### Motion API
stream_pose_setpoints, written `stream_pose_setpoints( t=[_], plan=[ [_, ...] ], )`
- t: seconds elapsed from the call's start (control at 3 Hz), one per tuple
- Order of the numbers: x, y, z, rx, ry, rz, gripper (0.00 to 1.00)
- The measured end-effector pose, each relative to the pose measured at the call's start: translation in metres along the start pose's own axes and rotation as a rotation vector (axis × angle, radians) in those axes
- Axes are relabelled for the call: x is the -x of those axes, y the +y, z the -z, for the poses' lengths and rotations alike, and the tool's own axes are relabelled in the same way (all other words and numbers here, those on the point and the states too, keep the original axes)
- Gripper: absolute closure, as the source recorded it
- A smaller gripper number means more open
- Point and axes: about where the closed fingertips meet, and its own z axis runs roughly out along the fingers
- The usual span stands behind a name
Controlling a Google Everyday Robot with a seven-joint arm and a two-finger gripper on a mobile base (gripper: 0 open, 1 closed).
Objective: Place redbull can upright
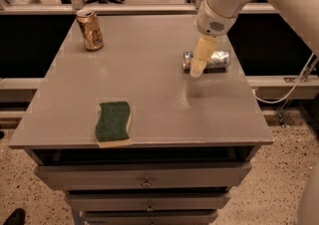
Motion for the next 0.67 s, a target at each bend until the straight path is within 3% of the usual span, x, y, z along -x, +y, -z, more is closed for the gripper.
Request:
stream_pose_setpoints(
  t=[0.33, 0.67],
  plan=[
    [-0.002, -0.009, -0.025, 0.041, 0.028, -0.007, 0.00],
    [-0.002, -0.009, -0.044, 0.086, 0.070, -0.019, 0.18]
  ],
)
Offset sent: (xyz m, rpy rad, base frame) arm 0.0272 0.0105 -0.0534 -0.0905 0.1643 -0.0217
